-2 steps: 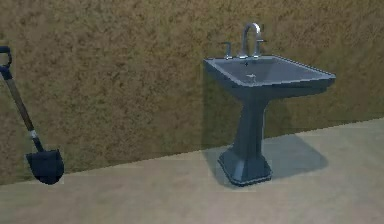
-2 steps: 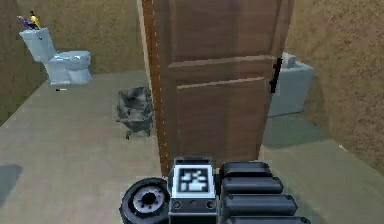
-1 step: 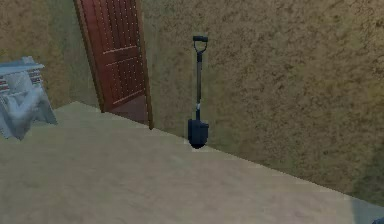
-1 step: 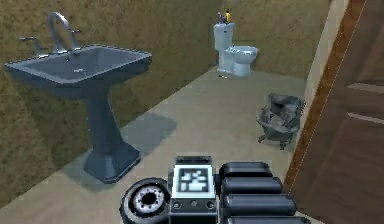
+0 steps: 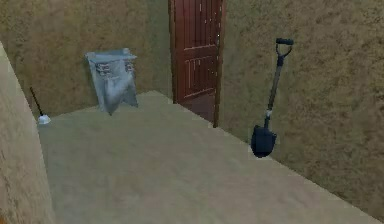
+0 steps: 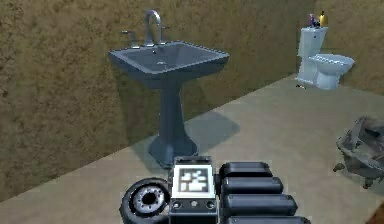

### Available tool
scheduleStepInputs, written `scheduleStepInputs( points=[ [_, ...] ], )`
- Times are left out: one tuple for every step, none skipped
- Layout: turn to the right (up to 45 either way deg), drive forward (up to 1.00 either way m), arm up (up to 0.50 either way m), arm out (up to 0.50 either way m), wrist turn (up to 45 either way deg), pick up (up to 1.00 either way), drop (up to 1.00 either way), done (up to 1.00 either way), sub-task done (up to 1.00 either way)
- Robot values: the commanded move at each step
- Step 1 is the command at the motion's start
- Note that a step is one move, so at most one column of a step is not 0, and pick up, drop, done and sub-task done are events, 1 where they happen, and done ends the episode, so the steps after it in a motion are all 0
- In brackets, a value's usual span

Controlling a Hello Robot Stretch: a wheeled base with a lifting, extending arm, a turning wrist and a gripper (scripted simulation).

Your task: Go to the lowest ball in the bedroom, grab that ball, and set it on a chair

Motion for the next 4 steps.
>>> scheduleStepInputs(
  points=[
    [0.0, 1.0, 0.0, 0.0, 0.0, 0.0, 0.0, 0.0, 0.0],
    [-3.0, 0.0, 0.0, 0.0, 0.0, 0.0, 0.0, 0.0, 0.0],
    [0.0, 1.0, 0.0, 0.0, 0.0, 0.0, 0.0, 0.0, 0.0],
    [-3.0, 0.0, 0.0, 0.0, 0.0, 0.0, 0.0, 0.0, 0.0]
  ],
)
